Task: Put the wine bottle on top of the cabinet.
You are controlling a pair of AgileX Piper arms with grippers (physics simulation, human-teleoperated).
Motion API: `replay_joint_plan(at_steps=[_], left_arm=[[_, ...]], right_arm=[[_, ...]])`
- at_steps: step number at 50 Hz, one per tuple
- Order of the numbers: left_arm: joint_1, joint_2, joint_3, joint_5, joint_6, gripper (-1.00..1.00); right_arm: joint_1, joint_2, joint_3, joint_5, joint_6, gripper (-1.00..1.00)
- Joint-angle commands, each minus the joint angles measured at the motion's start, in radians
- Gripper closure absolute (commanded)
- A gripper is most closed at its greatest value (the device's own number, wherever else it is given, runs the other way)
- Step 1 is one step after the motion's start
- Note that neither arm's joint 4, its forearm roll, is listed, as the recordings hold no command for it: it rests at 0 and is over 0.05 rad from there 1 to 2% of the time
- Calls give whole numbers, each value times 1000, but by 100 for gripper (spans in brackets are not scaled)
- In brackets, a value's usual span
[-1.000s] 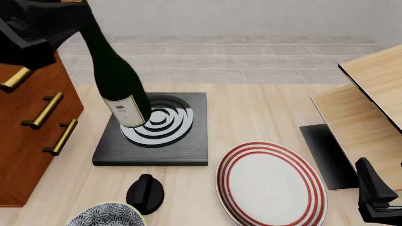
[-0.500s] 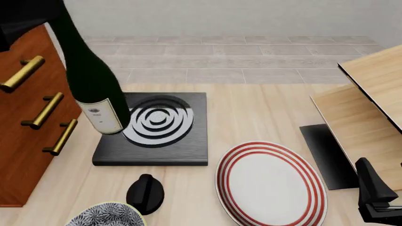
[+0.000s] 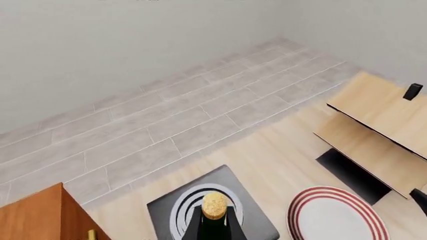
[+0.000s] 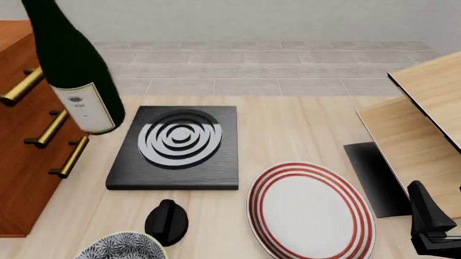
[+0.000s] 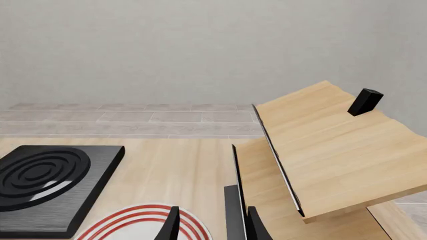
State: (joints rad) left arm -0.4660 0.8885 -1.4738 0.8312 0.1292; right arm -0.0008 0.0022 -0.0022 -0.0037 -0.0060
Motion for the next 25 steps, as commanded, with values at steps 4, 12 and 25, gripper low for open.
replay_joint_plan(at_steps=[4, 12, 25], left_arm=[[79, 63, -176, 86, 11, 100], [128, 101, -260, 105, 28, 100], [205, 140, -354, 151, 61, 100]], right_arm=[[0, 0, 0, 0, 0, -100], [0, 0, 0, 0, 0, -100], [0, 0, 0, 0, 0, -100]])
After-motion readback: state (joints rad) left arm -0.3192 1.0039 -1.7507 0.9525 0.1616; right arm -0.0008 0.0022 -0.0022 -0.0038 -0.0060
